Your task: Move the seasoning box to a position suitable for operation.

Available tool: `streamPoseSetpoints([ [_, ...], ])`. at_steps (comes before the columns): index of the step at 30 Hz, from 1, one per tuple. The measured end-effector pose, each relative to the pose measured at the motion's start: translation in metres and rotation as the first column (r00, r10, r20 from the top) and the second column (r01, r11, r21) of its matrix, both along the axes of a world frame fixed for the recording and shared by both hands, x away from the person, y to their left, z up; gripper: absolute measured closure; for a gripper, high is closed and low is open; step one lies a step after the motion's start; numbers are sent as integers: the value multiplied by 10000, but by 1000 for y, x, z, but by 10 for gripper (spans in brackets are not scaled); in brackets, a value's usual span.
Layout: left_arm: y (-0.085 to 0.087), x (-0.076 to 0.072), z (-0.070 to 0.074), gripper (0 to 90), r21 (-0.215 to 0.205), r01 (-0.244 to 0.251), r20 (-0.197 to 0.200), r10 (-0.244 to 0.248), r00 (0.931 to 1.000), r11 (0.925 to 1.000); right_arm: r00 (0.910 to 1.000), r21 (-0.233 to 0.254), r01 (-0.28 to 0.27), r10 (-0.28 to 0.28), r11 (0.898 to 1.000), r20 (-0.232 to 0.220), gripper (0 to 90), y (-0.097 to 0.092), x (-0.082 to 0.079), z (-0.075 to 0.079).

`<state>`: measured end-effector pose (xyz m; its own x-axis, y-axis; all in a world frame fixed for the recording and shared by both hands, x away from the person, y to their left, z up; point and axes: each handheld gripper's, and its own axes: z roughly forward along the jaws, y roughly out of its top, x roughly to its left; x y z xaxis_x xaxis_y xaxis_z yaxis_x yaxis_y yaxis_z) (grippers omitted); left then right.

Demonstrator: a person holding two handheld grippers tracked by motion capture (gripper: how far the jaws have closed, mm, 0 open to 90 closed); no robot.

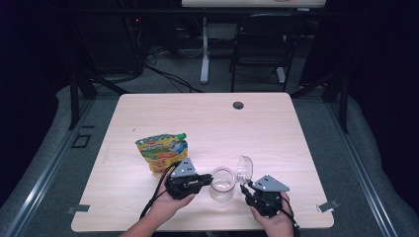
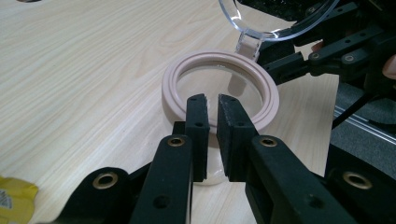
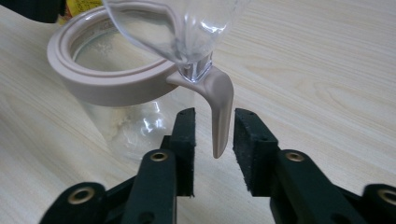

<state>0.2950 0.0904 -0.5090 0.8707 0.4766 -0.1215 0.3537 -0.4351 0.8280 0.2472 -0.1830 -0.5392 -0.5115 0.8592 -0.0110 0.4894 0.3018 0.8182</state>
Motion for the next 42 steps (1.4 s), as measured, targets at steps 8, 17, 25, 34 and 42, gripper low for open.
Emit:
streamPoseSetpoints([
  [8,19,-4,1,771,66,-434,73,433,9990,9990,9997,214,31,-26,9998,-238,813,-2,8,0],
  [17,43,-8,0,675,-150,-1143,45,1143,9934,9933,9994,725,119,-95,9973,-337,822,-5,25,-2],
  [25,59,-18,0,620,-118,-1684,179,1686,9855,9856,9988,853,255,-217,9960,-449,782,-9,45,-2],
  [34,87,-28,-1,598,-156,-2345,167,2348,9719,9720,9956,1584,-70,217,9874,-910,748,-9,65,-9],
  [42,117,-32,0,598,-137,-2980,257,2983,9541,9545,9983,831,-131,177,9965,-546,835,-5,64,-7],
])
